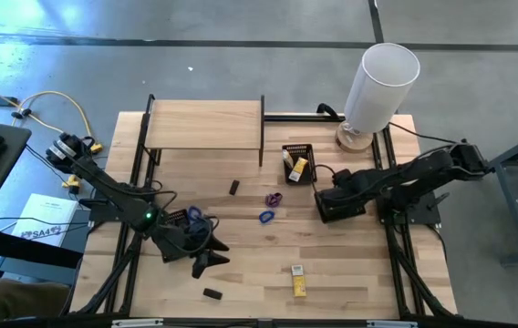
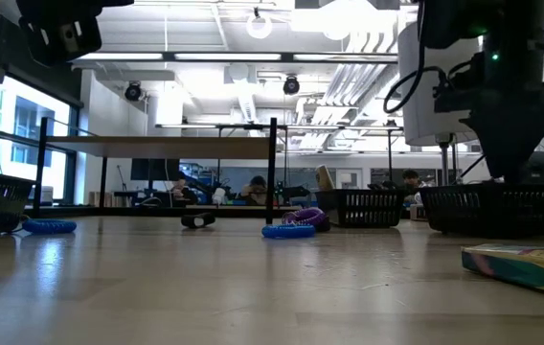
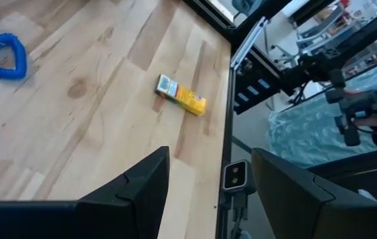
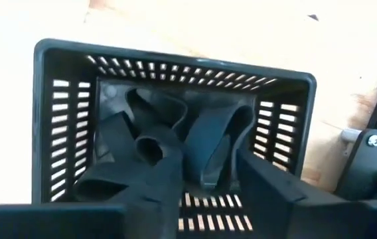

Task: Pick & Place Office Desk Supplies
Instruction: Put the black rubberband into the bottom right black bin, then put the blue spring keychain into the bottom left black bin

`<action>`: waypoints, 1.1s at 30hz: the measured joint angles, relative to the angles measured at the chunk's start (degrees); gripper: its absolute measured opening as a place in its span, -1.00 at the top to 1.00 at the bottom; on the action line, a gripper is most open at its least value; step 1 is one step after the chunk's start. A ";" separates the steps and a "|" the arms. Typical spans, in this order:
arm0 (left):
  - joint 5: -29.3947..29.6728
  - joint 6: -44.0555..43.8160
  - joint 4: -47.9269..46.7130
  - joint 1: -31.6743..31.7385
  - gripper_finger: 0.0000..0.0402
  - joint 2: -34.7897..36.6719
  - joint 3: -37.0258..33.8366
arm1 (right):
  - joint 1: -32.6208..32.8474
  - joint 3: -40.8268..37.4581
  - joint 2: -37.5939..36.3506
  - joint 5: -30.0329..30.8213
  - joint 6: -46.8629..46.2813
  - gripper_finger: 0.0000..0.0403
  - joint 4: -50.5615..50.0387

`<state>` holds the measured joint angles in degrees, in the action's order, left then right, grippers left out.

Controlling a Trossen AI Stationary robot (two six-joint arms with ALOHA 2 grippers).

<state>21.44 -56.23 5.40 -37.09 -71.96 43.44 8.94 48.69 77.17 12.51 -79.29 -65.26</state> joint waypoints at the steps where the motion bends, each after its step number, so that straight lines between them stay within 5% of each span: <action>1: -0.06 -0.02 0.16 -0.13 -0.03 0.00 0.00 | -0.18 0.00 0.00 0.27 0.00 0.27 -0.08; 11: 0.10 0.00 0.89 -0.29 -0.03 0.02 0.00 | -0.40 2.73 0.00 1.76 1.56 -0.09 -4.14; 21: 0.18 0.02 1.56 -0.27 -0.03 0.02 0.00 | 4.73 23.89 0.00 9.78 6.91 -0.09 -12.37; 27: 0.23 0.94 1.56 -0.36 -0.03 0.02 0.00 | 7.96 34.16 -0.04 6.74 12.44 -0.09 -9.34; 33: -0.10 4.07 1.59 -2.30 -0.03 0.02 0.00 | 11.42 35.23 -0.02 0.51 16.98 -0.09 0.70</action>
<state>21.35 -52.15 6.98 -39.39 -71.94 43.44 20.36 83.92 77.15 13.02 -62.30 -64.56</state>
